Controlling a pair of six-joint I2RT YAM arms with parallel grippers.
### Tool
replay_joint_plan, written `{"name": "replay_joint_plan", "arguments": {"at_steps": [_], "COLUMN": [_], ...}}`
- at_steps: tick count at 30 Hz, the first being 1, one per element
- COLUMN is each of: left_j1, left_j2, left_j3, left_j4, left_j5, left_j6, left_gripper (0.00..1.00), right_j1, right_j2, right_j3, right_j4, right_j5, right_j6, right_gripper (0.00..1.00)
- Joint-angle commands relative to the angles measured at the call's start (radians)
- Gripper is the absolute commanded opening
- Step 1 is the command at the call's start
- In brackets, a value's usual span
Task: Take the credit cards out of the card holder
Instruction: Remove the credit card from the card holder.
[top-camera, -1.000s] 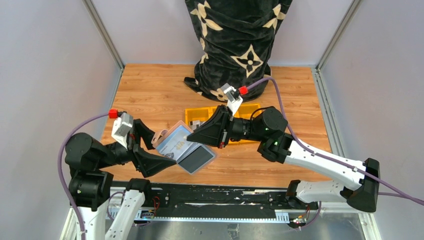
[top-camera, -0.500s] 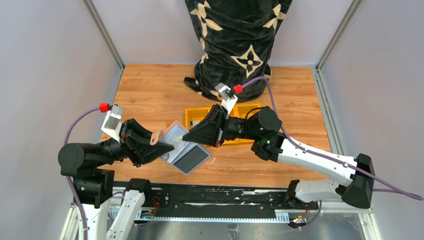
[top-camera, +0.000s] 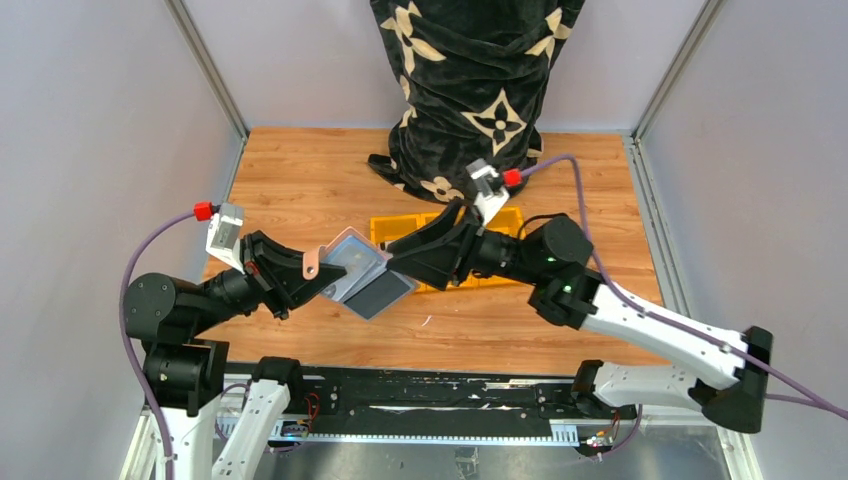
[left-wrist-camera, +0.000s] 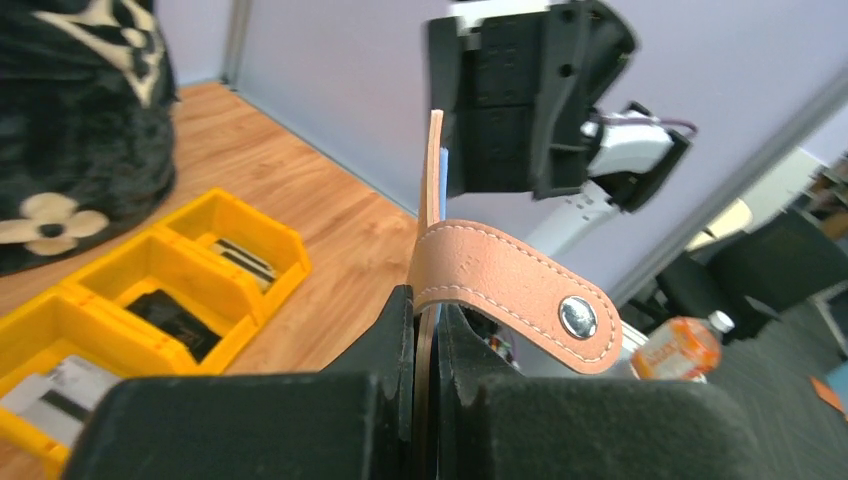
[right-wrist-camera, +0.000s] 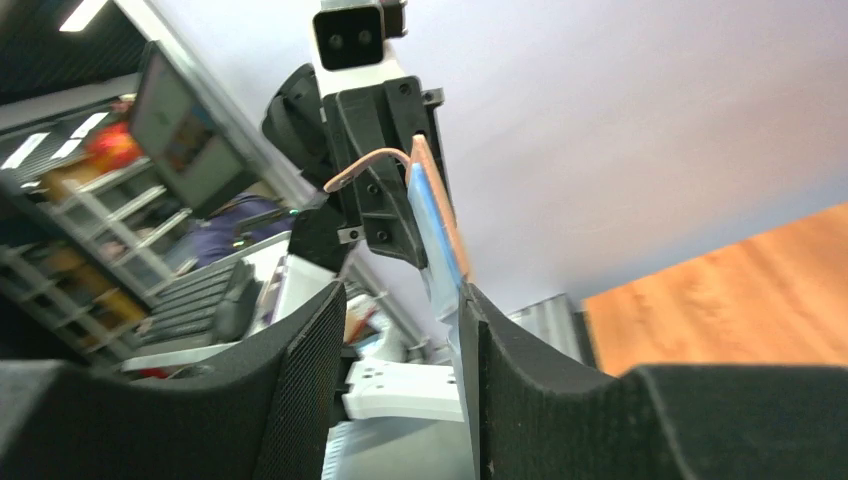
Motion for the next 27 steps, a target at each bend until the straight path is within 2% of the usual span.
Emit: {"name": "replay_joint_plan", "arguments": {"at_steps": [1, 4, 8, 11, 15, 22, 27], "left_j1": [0.003, 0.003, 0.003, 0.003, 0.004, 0.003, 0.003], "left_j2": [0.003, -0.009, 0.001, 0.016, 0.017, 0.029, 0.021], "left_j3": [0.037, 0.022, -0.004, -0.019, -0.022, -0.014, -0.009], "left_j4": [-0.099, -0.102, -0.080, -0.037, 0.002, 0.038, 0.068], "left_j5": [-0.153, -0.259, -0.320, -0.288, -0.245, -0.131, -0.114], "left_j6": [0.122, 0.135, 0.086, 0.022, -0.036, -0.121, -0.163], "left_gripper": [0.00, 0.00, 0.00, 0.00, 0.00, 0.00, 0.00], "right_j1": [-0.016, -0.016, -0.010, 0.015, 0.044, 0.043, 0.044], "right_j2": [-0.146, -0.178, -0.090, 0.020, 0.106, 0.173, 0.181], "right_j3": [0.050, 0.059, 0.107, 0.143, 0.173, 0.184, 0.171], "right_j4": [-0.244, -0.296, -0.286, -0.233, -0.219, -0.220, -0.206], "right_j5": [0.230, 0.262, 0.092, -0.006, -0.028, -0.039, -0.016], "right_j6": [-0.181, -0.188, -0.089, -0.027, -0.002, 0.038, 0.049], "right_gripper": [0.49, 0.49, 0.48, 0.48, 0.48, 0.47, 0.47]}}
